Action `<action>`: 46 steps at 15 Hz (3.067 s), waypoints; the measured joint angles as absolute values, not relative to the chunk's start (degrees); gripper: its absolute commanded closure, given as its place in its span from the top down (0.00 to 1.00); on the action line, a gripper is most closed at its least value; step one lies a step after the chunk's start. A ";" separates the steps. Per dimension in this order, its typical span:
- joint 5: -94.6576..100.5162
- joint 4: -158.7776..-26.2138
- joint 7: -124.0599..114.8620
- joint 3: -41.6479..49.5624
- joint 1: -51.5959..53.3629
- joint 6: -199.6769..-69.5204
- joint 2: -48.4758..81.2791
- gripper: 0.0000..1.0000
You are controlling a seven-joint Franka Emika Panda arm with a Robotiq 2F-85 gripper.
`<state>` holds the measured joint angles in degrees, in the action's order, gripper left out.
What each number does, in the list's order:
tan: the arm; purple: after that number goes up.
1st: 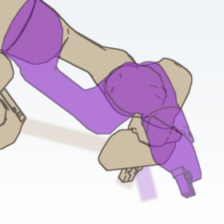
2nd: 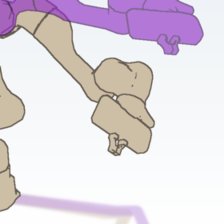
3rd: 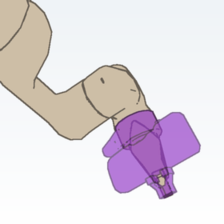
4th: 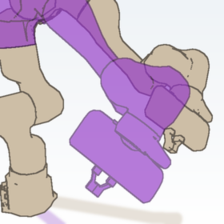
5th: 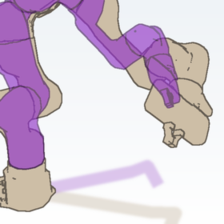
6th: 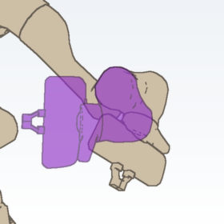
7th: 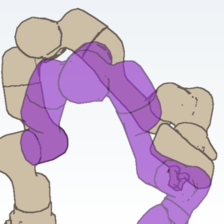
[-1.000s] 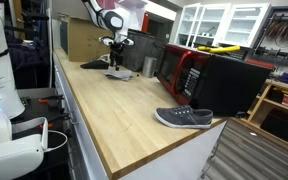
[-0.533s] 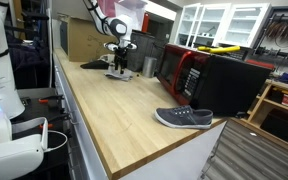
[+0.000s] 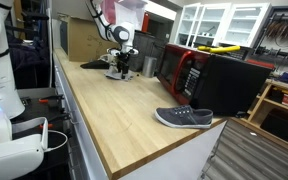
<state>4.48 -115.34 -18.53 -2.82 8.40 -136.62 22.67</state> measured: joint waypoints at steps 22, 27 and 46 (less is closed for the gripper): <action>26.01 -124.01 14.24 0.70 2.70 -121.60 7.40 0.41; 29.19 -124.62 15.46 0.48 2.55 -121.41 6.06 0.77; -0.20 -124.96 7.88 5.34 -4.86 -119.69 -1.54 1.00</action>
<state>-0.20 -124.96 7.88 5.34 -4.86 -119.69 -1.54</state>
